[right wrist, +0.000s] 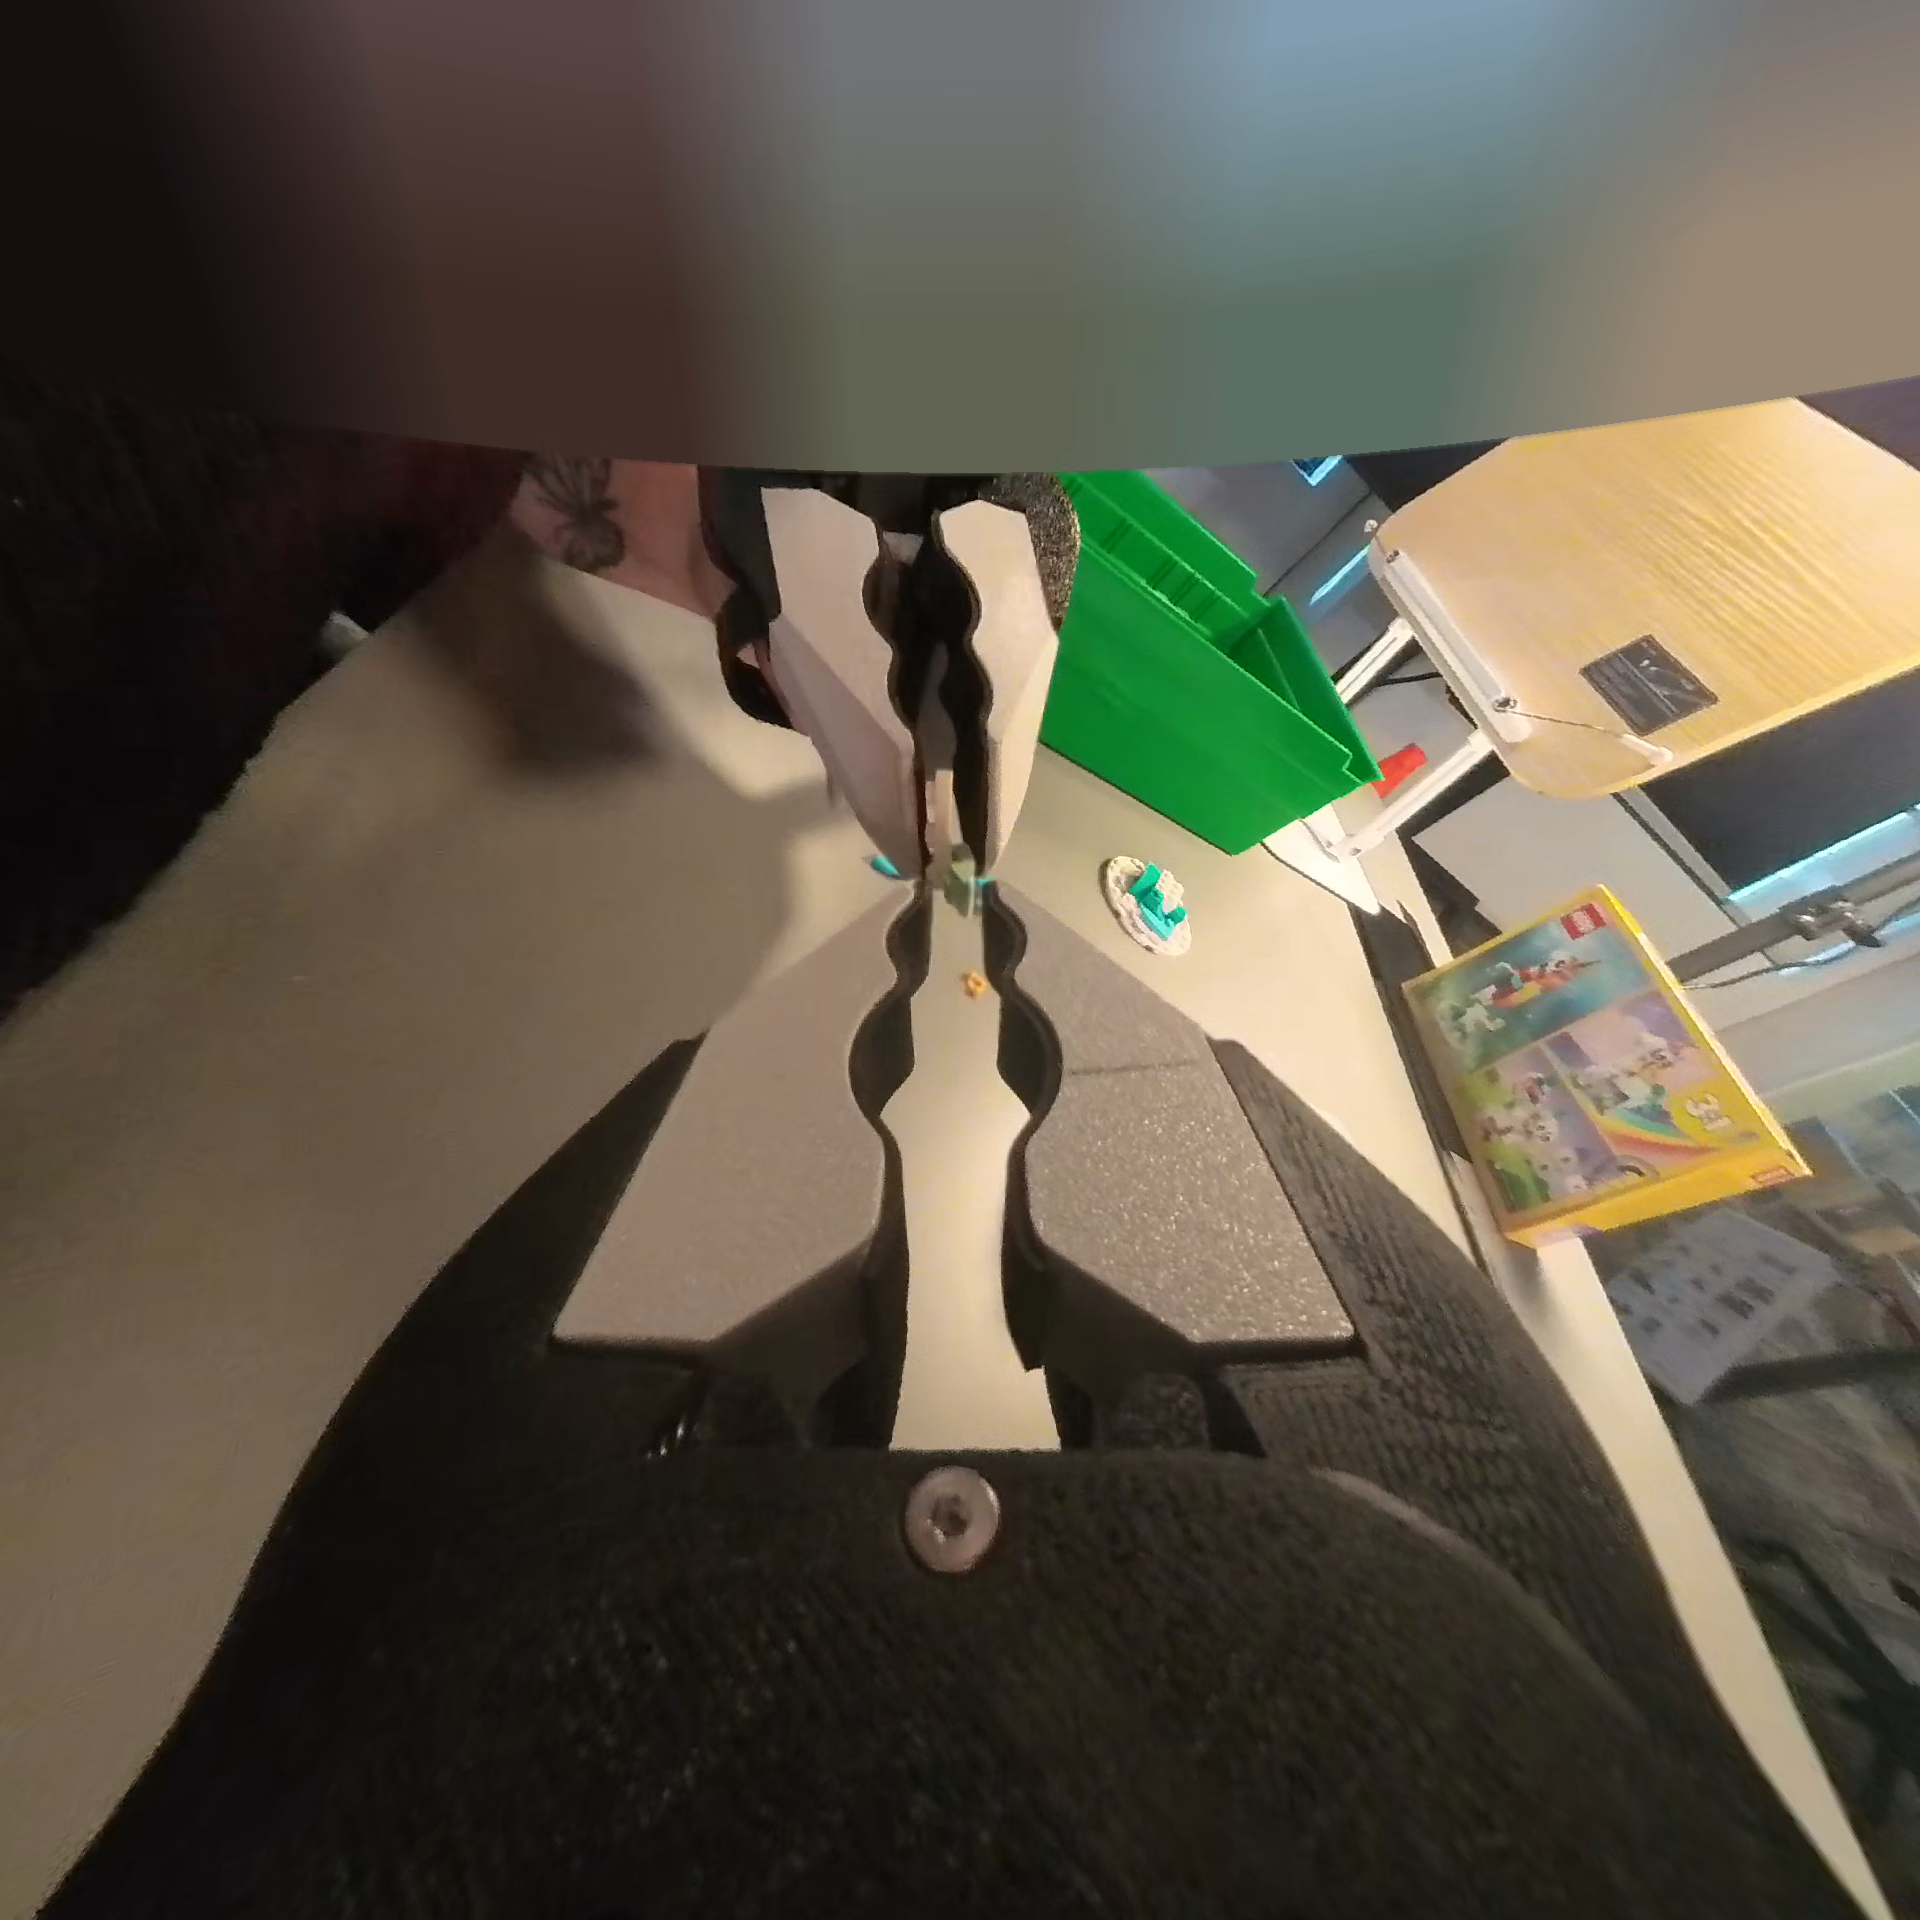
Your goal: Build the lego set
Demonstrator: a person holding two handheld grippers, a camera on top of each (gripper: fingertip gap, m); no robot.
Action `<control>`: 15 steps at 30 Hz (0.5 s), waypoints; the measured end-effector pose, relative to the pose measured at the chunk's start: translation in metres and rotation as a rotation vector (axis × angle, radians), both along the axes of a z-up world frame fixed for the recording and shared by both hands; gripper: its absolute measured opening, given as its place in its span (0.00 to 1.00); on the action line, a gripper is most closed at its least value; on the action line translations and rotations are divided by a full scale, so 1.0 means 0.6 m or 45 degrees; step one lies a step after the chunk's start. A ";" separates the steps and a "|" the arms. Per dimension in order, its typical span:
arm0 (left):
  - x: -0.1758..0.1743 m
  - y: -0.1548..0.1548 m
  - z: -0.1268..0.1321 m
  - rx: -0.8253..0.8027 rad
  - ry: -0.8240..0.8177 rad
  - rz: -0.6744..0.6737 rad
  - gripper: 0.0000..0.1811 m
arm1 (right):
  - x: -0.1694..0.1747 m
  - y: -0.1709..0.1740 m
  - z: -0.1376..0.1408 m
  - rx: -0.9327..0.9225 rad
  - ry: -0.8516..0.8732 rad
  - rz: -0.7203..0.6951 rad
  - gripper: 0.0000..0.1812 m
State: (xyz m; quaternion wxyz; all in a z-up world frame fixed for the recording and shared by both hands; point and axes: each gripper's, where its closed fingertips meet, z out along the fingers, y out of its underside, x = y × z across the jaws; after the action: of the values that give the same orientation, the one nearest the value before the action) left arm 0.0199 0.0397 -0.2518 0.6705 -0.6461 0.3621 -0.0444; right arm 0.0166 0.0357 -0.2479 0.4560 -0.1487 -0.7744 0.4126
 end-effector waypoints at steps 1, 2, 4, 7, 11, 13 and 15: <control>0.001 -0.001 0.000 0.001 -0.002 -0.006 0.03 | 0.000 -0.002 -0.001 -0.003 -0.001 0.007 0.04; 0.002 -0.001 0.000 -0.002 -0.004 -0.012 0.03 | 0.000 -0.003 -0.001 -0.001 0.005 0.005 0.02; 0.002 -0.001 -0.001 -0.005 0.000 -0.013 0.03 | -0.002 -0.003 -0.002 0.012 0.012 0.000 0.02; 0.002 -0.003 -0.004 -0.008 0.012 -0.020 0.03 | -0.002 -0.005 -0.004 -0.002 -0.004 0.009 0.02; -0.007 -0.003 -0.006 -0.002 0.014 0.011 0.04 | -0.009 -0.006 -0.006 -0.137 -0.055 0.015 0.02; -0.012 -0.002 -0.009 0.004 0.047 0.035 0.04 | -0.014 -0.004 -0.009 -0.205 -0.081 0.015 0.02; -0.014 -0.001 -0.009 0.028 0.078 0.056 0.04 | -0.016 -0.004 -0.010 -0.275 -0.109 0.025 0.01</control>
State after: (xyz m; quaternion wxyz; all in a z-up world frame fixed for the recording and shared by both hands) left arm 0.0117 0.0390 -0.2573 0.6669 -0.6474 0.3688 -0.0058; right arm 0.0071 0.0334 -0.2537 0.3998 -0.2068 -0.7457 0.4912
